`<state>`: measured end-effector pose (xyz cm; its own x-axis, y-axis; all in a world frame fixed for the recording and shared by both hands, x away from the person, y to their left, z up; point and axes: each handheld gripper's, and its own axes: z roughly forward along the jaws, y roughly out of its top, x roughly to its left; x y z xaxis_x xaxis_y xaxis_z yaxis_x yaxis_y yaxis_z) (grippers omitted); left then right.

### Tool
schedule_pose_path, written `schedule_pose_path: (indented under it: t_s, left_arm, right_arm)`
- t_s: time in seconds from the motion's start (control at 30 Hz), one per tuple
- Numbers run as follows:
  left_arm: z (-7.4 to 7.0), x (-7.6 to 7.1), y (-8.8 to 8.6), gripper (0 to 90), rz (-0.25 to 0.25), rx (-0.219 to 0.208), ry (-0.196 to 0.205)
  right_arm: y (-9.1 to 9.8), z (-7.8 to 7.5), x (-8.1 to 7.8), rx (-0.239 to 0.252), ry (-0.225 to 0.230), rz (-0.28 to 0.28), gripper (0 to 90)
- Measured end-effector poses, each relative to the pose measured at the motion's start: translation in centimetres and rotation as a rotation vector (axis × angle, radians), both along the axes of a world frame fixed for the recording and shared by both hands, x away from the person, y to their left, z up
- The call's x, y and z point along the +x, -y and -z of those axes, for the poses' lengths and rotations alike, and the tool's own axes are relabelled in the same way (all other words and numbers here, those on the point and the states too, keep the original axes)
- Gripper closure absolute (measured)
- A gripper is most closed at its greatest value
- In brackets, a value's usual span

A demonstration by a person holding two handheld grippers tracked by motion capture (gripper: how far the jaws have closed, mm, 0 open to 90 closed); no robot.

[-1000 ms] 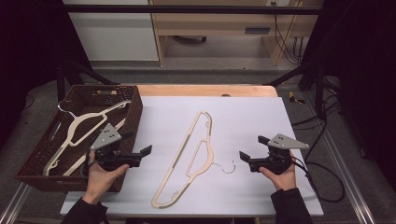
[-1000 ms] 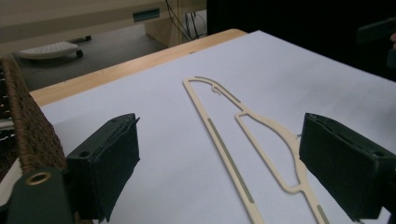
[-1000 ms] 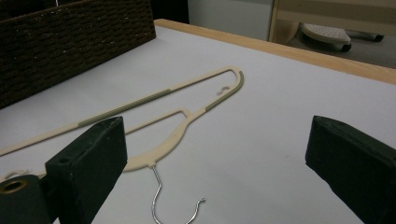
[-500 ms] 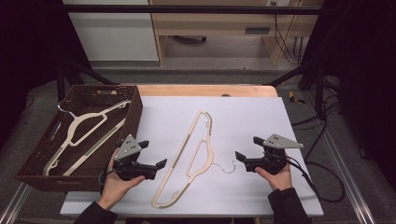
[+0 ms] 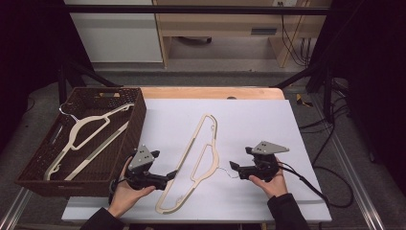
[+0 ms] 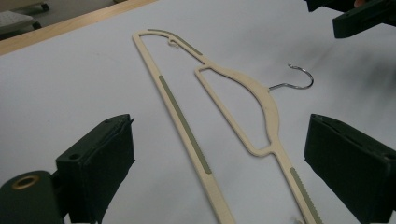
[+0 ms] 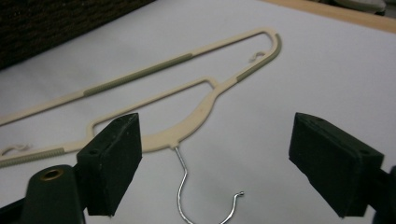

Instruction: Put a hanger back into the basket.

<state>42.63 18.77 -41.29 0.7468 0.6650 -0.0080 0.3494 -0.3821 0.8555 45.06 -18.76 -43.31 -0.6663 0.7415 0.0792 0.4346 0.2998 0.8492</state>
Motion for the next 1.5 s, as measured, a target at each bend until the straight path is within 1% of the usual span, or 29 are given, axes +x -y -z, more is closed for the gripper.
schedule_pose_path:
  t_s: [0.07, 0.1, 0.17, 0.33, 0.4, 0.5, 0.57, 0.6, 0.63, 0.7, 0.77, 0.87, 0.9, 0.97, 1.03, 1.07, 1.17, 1.2, 1.23, 1.27, 1.3, 1.33, 1.5]
  left_arm:
    - [0.2, 0.0, 0.0, 8.4, -0.001, 0.003, -0.005]
    - [0.3, 0.1, 0.1, 8.5, 0.0, 0.003, -0.008]
    - [0.4, 0.1, 0.1, 8.7, 0.0, 0.001, -0.012]
    - [0.7, 0.1, 0.3, 9.5, 0.003, 0.01, -0.019]
    - [0.9, 0.1, 0.4, 10.0, 0.006, 0.016, -0.02]
    - [1.0, 0.1, 0.5, 10.3, 0.009, 0.022, -0.024]
    - [1.0, 0.1, 0.5, 10.8, 0.011, 0.021, -0.024]
    - [1.0, 0.1, 0.5, 10.8, 0.011, 0.022, -0.023]
    - [1.0, 0.1, 0.5, 11.1, 0.012, 0.022, -0.023]
    - [1.1, 0.1, 0.6, 11.3, 0.012, 0.024, -0.023]
    - [1.1, 0.1, 0.6, 11.7, 0.012, 0.024, -0.025]
    - [1.1, 0.1, 0.6, 12.1, 0.009, 0.025, -0.027]
    - [1.2, 0.1, 0.6, 12.2, 0.009, 0.027, -0.026]
    - [1.2, 0.2, 0.6, 12.4, 0.009, 0.026, -0.028]
    - [1.4, 0.2, 0.7, 12.7, 0.011, 0.031, -0.034]
    - [1.4, 0.2, 0.7, 12.7, 0.011, 0.033, -0.036]
    - [1.6, 0.2, 0.8, 12.8, 0.016, 0.042, -0.036]
    - [1.6, 0.3, 0.9, 13.0, 0.017, 0.044, -0.037]
    - [1.6, 0.3, 0.9, 13.1, 0.017, 0.045, -0.037]
    - [1.7, 0.3, 0.9, 13.2, 0.019, 0.046, -0.04]
    - [1.7, 0.3, 1.0, 13.3, 0.021, 0.047, -0.041]
    - [1.8, 0.4, 1.0, 13.3, 0.022, 0.05, -0.044]
    - [1.7, 0.4, 1.4, 13.8, 0.028, 0.049, -0.045]
  right_arm:
    - [-0.4, 0.4, 0.2, -0.009, -0.017, -0.002, 23.0]
    - [-0.6, 0.7, 0.2, -0.019, -0.019, -0.014, 24.3]
    - [-1.0, 1.2, 0.3, -0.045, -0.035, -0.023, 27.0]
    - [-2.0, 2.6, 0.8, -0.099, -0.07, -0.049, 35.7]
    - [-2.3, 3.1, 1.2, -0.119, -0.074, -0.055, 39.9]
    - [-3.0, 3.6, 1.7, -0.141, -0.087, -0.065, 46.0]
    - [-3.4, 4.0, 1.9, -0.15, -0.11, -0.076, 48.4]
    - [-3.6, 4.2, 2.1, -0.167, -0.106, -0.085, 50.4]
    - [-3.7, 4.4, 2.1, -0.174, -0.114, -0.079, 52.0]
    - [-3.7, 4.6, 2.3, -0.189, -0.114, -0.091, 56.4]
    - [-3.7, 4.8, 2.4, -0.193, -0.108, -0.095, 60.3]
    - [-3.9, 4.7, 2.3, -0.206, -0.103, -0.092, 69.5]
    - [-3.9, 4.7, 2.3, -0.207, -0.102, -0.101, 72.0]
    - [-4.1, 4.6, 2.1, -0.223, -0.101, -0.119, 79.6]
    - [-4.3, 4.6, 2.0, -0.226, -0.104, -0.13, 83.4]
    - [-4.2, 4.6, 2.1, -0.227, -0.112, -0.138, 84.6]
    - [-4.1, 4.6, 2.3, -0.224, -0.115, -0.155, 86.3]
    - [-4.2, 4.5, 2.3, -0.215, -0.127, -0.149, 87.3]
    - [-4.1, 4.6, 2.4, -0.211, -0.127, -0.159, 87.6]
    - [-4.0, 4.5, 2.5, -0.211, -0.14, -0.168, 87.8]
    - [-4.0, 4.5, 2.6, -0.211, -0.145, -0.163, 88.0]
    - [-4.0, 4.5, 2.6, -0.203, -0.144, -0.168, 88.1]
    - [-3.8, 4.4, 2.8, -0.204, -0.151, -0.188, 88.4]
